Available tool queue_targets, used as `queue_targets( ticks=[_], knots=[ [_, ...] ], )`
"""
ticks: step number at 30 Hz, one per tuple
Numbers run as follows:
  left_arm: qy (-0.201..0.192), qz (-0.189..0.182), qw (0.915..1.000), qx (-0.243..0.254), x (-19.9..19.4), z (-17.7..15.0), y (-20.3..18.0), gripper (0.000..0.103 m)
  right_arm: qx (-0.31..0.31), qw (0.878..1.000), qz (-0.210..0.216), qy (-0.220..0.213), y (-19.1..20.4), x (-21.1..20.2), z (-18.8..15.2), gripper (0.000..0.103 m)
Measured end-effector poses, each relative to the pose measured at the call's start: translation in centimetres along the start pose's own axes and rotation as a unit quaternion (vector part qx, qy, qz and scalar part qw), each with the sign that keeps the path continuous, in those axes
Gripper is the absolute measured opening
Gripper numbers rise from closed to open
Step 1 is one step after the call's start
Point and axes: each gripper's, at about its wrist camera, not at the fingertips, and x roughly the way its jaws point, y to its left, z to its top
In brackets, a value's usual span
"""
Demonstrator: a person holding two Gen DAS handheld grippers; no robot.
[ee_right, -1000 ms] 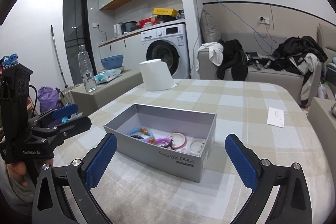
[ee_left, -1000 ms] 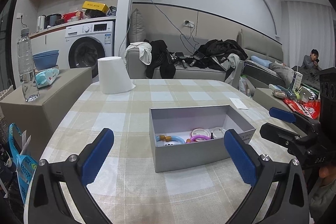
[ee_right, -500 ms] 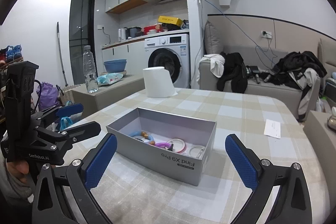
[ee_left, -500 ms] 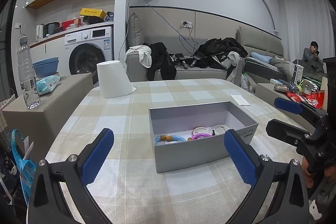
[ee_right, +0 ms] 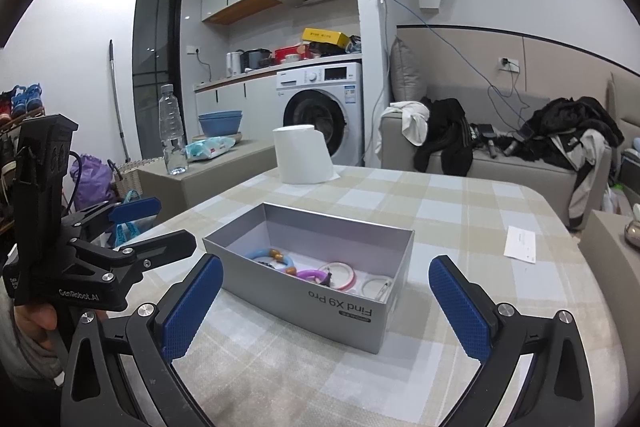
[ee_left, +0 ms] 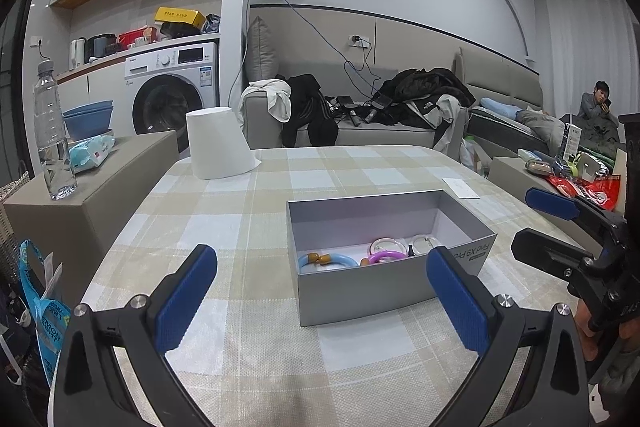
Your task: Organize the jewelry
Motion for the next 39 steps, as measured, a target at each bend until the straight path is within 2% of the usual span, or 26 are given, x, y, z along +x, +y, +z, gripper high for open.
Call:
queue_targets(
  ticks=[39],
  knots=[
    [-0.005, -0.006, 1.0000, 0.006, -0.17, 0.06, -0.43, 0.102, 0.000, 1.000, 0.000, 0.001, 0.09, -0.03, -0.01, 0.103]
  ],
)
